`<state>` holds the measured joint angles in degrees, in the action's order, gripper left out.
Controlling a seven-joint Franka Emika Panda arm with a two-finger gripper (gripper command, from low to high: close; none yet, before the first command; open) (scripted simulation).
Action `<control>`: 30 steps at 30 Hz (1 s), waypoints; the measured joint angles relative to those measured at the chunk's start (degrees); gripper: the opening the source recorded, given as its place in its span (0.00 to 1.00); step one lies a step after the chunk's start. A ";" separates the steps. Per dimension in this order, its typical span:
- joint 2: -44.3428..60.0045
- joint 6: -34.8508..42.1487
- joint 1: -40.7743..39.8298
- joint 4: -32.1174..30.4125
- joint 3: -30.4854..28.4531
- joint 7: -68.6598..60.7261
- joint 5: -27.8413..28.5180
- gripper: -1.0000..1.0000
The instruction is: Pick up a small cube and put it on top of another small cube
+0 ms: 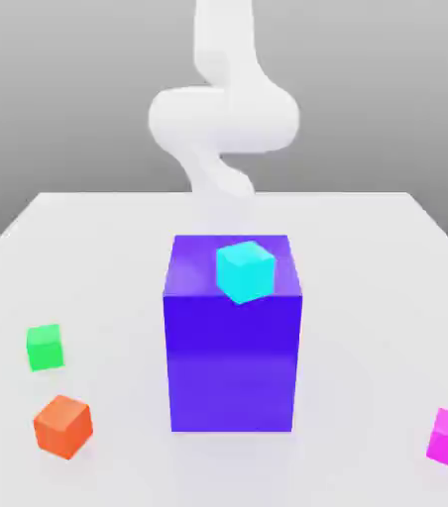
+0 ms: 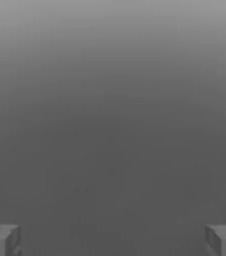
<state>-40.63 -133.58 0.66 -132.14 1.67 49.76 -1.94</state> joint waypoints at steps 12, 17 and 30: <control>24.85 -8.70 1.73 -1.74 12.35 22.85 -4.24 0.50; 35.44 -12.50 3.40 -2.52 17.25 35.89 -0.80 0.50; 63.42 -23.34 19.59 -2.89 11.70 70.23 15.09 0.50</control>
<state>22.80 -156.92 20.25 -135.03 13.37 119.99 13.15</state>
